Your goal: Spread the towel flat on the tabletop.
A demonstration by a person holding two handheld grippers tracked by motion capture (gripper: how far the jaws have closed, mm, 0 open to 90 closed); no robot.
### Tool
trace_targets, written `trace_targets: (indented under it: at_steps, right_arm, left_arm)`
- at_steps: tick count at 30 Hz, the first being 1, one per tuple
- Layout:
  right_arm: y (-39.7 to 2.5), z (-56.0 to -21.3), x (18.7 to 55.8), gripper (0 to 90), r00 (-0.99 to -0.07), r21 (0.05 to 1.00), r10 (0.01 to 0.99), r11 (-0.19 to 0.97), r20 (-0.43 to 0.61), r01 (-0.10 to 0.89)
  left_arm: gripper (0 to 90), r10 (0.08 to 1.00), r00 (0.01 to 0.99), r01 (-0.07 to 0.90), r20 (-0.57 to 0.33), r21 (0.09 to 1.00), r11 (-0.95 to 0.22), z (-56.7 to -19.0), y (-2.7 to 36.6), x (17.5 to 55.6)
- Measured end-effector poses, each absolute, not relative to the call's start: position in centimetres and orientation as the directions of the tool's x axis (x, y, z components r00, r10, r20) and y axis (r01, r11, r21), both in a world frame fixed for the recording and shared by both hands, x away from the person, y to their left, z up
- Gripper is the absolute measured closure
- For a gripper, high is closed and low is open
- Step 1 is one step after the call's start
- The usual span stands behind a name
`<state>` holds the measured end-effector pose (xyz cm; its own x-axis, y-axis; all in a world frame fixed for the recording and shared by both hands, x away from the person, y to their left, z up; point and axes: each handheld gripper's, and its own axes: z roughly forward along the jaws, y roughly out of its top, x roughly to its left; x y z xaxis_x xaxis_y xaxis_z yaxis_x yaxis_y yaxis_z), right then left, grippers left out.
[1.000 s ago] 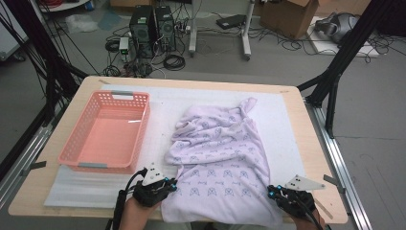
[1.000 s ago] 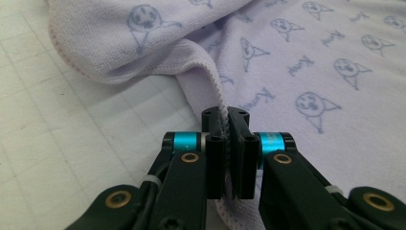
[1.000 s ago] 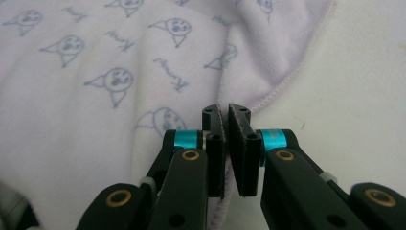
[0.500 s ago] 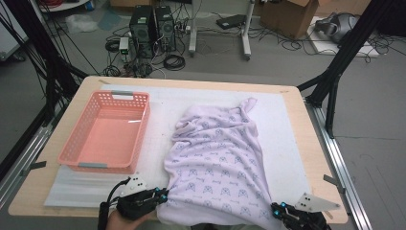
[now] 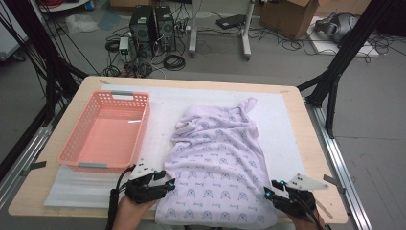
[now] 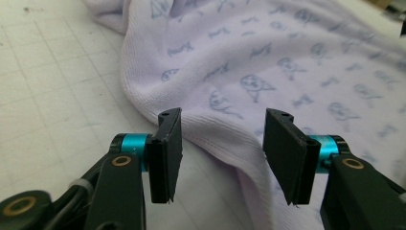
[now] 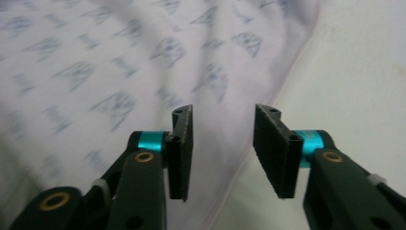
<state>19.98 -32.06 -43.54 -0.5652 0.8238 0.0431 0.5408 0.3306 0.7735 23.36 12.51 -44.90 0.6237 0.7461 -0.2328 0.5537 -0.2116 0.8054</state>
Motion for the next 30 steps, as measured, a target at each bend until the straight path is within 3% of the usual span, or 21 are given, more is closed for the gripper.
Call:
trace_targets:
  at_steps: [3, 4, 6, 7, 8, 10, 27, 29, 30]
  right_arm:
    - [-31.5, -43.9, 22.0, 55.7, -0.543, 0.759, 0.839, 0.332, 0.034, 0.561]
    - [-31.4, -44.2, 22.6, 58.0, -0.541, 0.746, 0.841, 0.348, 0.02, 0.568]
    - [-31.4, -44.6, 23.0, 68.9, -0.54, 0.736, 0.841, 0.347, 0.03, 0.582]
    - [-31.5, -44.6, 22.9, 82.2, -0.551, 0.737, 0.833, 0.339, 0.053, 0.584]
    - [-31.5, -44.6, 22.8, 85.5, -0.569, 0.735, 0.821, 0.354, 0.052, 0.578]
    - [-31.4, -44.5, 22.3, 86.9, -0.58, 0.733, 0.814, 0.378, 0.027, 0.565]
    - [-33.6, -43.2, 15.0, 85.7, -0.655, 0.773, 0.742, 0.33, 0.142, 0.541]
    - [-33.4, -43.3, 15.0, 75.5, -0.654, 0.768, 0.744, 0.338, 0.136, 0.544]
    - [-33.4, -43.3, 15.2, 74.8, -0.647, 0.769, 0.75, 0.332, 0.135, 0.546]
  left_arm:
    - [51.1, 0.753, 0.629, 0.543, -0.193, 0.802, -0.249, -45.4, 11.6, 23.6]
    - [59.6, 0.747, 0.641, 0.535, -0.176, 0.801, -0.27, -45.4, 11.5, 23.5]
    - [81.0, 0.734, 0.659, 0.523, -0.162, 0.801, -0.292, -45.4, 11.3, 23.2]
    - [83.5, 0.738, 0.657, 0.522, -0.155, 0.8, -0.296, -45.3, 11.3, 23.0]
    - [84.2, 0.741, 0.653, 0.523, -0.155, 0.8, -0.294, -45.3, 11.4, 22.9]
    - [84.8, 0.744, 0.647, 0.533, -0.167, 0.797, -0.285, -45.1, 11.7, 22.6]
    - [82.9, 0.673, 0.706, 0.503, -0.219, 0.825, -0.259, -43.6, 15.3, 16.3]
    - [66.3, 0.686, 0.694, 0.504, -0.221, 0.829, -0.243, -43.5, 15.3, 16.8]
    - [62.1, 0.689, 0.688, 0.508, -0.227, 0.829, -0.234, -43.5, 15.3, 17.3]
